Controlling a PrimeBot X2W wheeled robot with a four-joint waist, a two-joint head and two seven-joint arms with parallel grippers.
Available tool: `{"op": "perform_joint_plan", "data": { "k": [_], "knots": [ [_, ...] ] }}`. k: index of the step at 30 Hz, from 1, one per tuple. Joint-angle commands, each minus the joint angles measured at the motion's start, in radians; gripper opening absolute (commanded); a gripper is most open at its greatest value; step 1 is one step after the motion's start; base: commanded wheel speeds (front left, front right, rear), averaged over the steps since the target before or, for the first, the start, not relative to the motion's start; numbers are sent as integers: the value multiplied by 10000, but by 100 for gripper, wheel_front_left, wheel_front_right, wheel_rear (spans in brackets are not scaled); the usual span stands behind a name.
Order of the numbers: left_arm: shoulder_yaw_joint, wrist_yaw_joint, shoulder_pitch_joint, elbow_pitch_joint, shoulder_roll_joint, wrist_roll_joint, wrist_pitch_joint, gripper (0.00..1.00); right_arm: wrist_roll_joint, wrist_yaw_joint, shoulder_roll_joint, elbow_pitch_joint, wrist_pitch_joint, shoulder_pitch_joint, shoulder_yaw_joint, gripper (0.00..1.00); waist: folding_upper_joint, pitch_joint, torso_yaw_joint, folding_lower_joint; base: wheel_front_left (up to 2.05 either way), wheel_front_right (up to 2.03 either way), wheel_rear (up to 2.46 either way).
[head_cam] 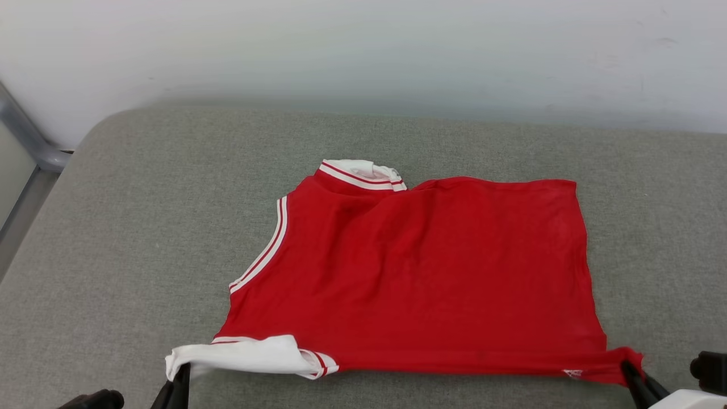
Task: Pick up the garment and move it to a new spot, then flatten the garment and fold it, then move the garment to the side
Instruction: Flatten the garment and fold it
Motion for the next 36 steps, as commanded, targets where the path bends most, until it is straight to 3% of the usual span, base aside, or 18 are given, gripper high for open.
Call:
{"op": "perform_joint_plan", "data": {
  "k": [1, 8, 15, 26, 33, 34, 36],
  "knots": [
    [91, 42, -50, -71, 146, 62, -18, 0, -105, -21, 4, -101, -3, 60, -119, 0, -1, 9, -1, 2, 0, 0, 0],
    [-186, -271, -1344, -165, 330, 438, -32, 0, -428, -21, 126, -671, 150, -761, -191, 0, -1, 205, 14, 2, 0, 0, 0],
    [-471, -601, -3137, 794, -63, 484, -233, 0, -740, -18, 12, -102, 284, -2110, 12, 0, -1, 698, 36, 2, 0, 0, 0],
    [-925, -1579, -6141, 4013, -891, 162, -373, 0, -777, -18, -642, 1736, 43, -3999, 389, 0, -1, 2083, 286, 2, 0, 0, 0],
    [-1355, -2255, -7013, 6029, -1243, -55, -45, 0, -826, -18, -882, 3196, -471, -4530, 963, 0, -1, 2412, 204, 2, 0, 0, 0],
    [-1417, -2348, -7074, 6236, -1279, -100, 36, 0, -763, -18, -859, 3349, -550, -4547, 1028, 7, -1, 2427, 189, 2, 0, 0, 0],
    [-1480, -2504, -7210, 6571, -1290, -164, 131, 0, -784, -18, -894, 3579, -733, -4588, 1170, 45, -1, 2446, 162, 2, 0, 0, 0]
  ]
}}
